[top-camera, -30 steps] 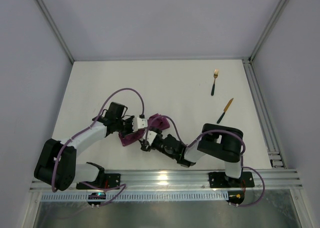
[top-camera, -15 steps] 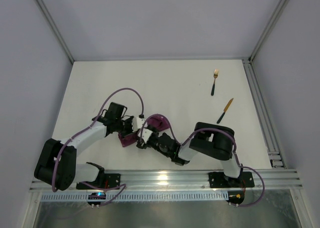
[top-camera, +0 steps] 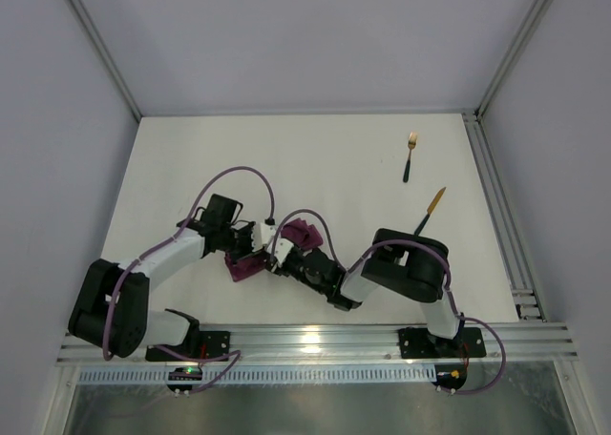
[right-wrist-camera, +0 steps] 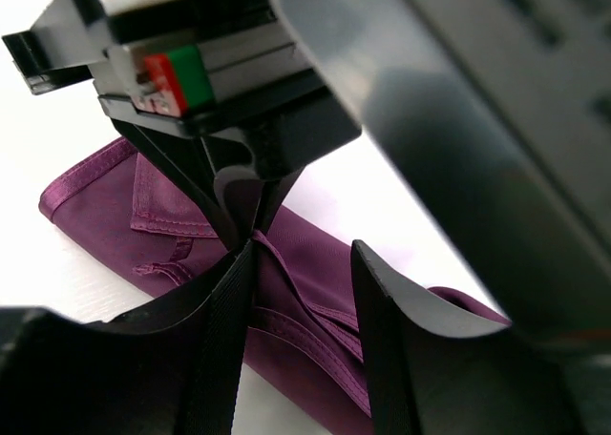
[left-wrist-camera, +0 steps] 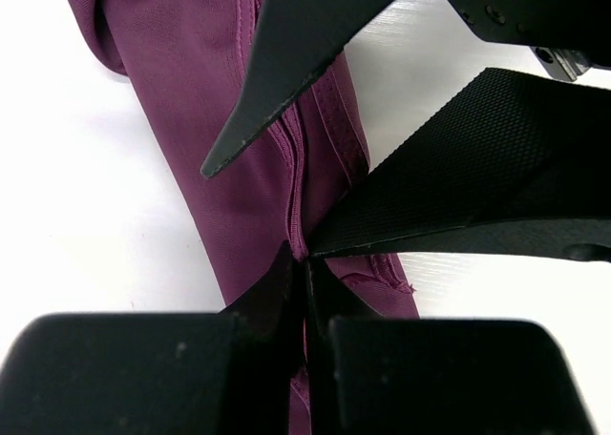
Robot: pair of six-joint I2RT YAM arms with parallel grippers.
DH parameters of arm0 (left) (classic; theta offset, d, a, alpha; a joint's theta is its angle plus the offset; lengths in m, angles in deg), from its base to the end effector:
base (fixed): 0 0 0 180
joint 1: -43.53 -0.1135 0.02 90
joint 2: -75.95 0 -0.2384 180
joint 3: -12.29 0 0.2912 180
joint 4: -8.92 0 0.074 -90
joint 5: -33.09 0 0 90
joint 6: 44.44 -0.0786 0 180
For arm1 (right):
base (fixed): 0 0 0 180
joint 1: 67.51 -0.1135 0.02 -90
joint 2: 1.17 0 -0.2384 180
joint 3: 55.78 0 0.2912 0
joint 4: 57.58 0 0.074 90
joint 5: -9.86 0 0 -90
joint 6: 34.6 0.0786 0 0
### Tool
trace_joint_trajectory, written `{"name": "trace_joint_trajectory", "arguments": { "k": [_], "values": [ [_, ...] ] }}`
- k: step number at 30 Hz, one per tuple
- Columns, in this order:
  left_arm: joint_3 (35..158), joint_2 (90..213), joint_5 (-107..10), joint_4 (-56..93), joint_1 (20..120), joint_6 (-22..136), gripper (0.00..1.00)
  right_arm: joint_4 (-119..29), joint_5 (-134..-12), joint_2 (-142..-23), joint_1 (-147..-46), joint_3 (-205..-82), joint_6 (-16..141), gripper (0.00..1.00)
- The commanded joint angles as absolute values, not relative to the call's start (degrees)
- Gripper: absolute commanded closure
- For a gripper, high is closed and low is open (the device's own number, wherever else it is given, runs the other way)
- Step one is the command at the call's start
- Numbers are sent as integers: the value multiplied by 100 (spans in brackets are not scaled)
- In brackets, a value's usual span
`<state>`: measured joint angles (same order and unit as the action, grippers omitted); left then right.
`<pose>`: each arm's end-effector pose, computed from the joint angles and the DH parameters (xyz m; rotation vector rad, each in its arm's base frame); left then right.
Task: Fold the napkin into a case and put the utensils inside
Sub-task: Pass from the left arm to the right
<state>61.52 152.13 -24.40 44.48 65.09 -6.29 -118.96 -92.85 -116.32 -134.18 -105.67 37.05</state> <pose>0.2518 -0.1449 0.0886 1.6282 1.8873 -0.5409 0.1717 0.3545 0.0546 -0.9873 1.3309 0.4629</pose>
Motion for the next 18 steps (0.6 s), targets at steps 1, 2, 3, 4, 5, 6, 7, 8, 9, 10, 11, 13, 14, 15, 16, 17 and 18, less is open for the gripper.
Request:
{"name": "trace_joint_trajectory", "arguments": {
  "k": [1, 2, 3, 4, 5, 6, 7, 8, 9, 10, 11, 13, 14, 15, 16, 17, 18],
  "values": [
    [6364, 15250, -2079, 4525, 6497, -700, 100, -12472, -8955, -11630, -13386, -10582, 3958, 51],
    [6373, 15233, -2070, 4516, 6497, -699, 100, -12288, -8955, -11604, -13386, -10591, 3976, 51],
    [6373, 15224, -2079, 4516, 6488, -691, 100, -12242, -8955, -11578, -13378, -10565, 4002, 51],
    [6373, 15206, -2079, 4490, 6488, -673, 100, -12242, -8981, -11560, -13386, -10530, 4037, 51],
    [6373, 15180, -2070, 4481, 6480, -630, 100, -12242, -8981, -11542, -13386, -10503, 4063, 51],
    [6382, 15180, -2070, 4472, 6471, -612, 100, -12216, -8998, -11525, -13378, -10459, 4081, 50],
    [6382, 15171, -2070, 4463, 6471, -594, 100, -12120, -8999, -11507, -13386, -10459, 4134, 51],
    [6391, 15180, -2070, 4446, 6471, -568, 100, -12066, -9007, -11498, -13386, -10459, 4169, 51],
    [6391, 15180, -2079, 4446, 6462, -568, 100, -11988, -8999, -11490, -13378, -10450, 4195, 51],
    [6391, 15189, -2087, 4385, 6453, -542, 100, -11969, -8955, -11472, -13386, -10450, 4239, 51],
    [6382, 15189, -2079, 4367, 6445, -489, 100, -11952, -8937, -11472, -13404, -10441, 4257, 51],
    [6382, 15206, -2061, 4367, 6427, -462, 100, -11891, -8928, -11437, -13395, -10424, 4275, 50],
    [6382, 15198, -2061, 4367, 6418, -453, 100, -11855, -8937, -11428, -13386, -10424, 4275, 50],
    [6382, 15180, -2044, 4367, 6418, -453, 100, -11829, -8955, -11428, -13395, -10432, 4275, 50],
    [6382, 15171, -2043, 4367, 6418, -453, 100, -11750, -8963, -11411, -13395, -10441, 4275, 50],
    [6382, 15171, -2043, 4349, 6418, -453, 100, -11697, -8981, -11402, -13386, -10485, 4283, 50],
    [6391, 15162, -2052, 4349, 6418, -453, 100, -11558, -9016, -11402, -13395, -10503, 4292, 50]
  ]
}}
